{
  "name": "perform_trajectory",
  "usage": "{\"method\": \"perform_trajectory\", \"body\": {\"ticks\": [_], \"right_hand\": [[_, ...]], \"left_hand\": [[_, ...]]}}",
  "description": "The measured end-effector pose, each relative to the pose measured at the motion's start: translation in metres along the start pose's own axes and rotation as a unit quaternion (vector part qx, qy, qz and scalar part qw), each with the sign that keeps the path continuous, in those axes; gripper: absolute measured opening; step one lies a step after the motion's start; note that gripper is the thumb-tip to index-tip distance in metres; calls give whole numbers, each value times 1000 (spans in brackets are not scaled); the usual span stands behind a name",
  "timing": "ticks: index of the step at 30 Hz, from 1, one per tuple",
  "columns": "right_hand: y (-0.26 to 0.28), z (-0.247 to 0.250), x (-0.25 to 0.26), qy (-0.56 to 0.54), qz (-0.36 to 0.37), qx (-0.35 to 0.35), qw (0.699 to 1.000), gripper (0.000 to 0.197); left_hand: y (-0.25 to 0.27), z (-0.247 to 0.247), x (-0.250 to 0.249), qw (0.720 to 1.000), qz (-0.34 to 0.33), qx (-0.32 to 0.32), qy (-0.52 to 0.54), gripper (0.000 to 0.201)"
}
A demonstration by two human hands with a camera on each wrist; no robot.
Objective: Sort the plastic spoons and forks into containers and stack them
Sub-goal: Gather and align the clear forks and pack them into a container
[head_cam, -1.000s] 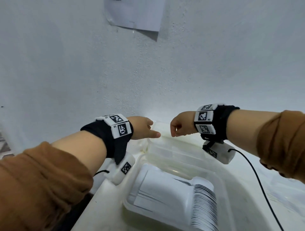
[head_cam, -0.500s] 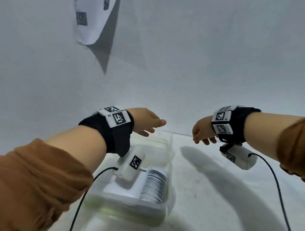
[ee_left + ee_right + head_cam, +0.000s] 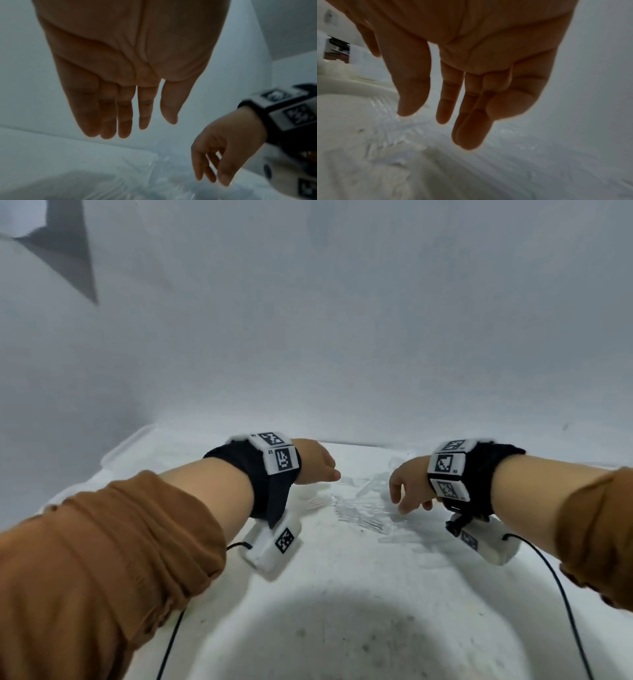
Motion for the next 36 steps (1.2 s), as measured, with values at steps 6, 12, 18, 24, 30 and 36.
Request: {"method": "perform_trajectory", "body": {"ticks": [6,12,18,24,30,36], "right_hand": [[-15,-16,6,-3,63,-46,997,21],[-19,-7,3,15,85,-106,991,29],[-31,-9,7,18,99,-106,989,24],[-28,-8,9,-4,93,-116,989,37],[-23,-5,16,19,111,-121,986,37],[-18,-1,13,13,112,-148,983,26]], "left_hand": [[-34,-41,6,998,23,20,-57,42],[-40,-51,13,997,66,18,-42,40],[-26,-43,18,993,86,5,82,36],[-6,-37,14,951,99,-5,294,39],[13,-32,9,891,123,-33,435,22],[28,-23,4,802,100,-68,585,30]]}}
Point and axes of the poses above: each hand's wrist, its own y-axis away from the middle knuckle, its own z-axis out of the back of the hand, x = y × z, the point moved 9 cm from there along -y, towards the middle knuckle, and after that the axes turned 10 degrees about y, right-handed, at the moved point
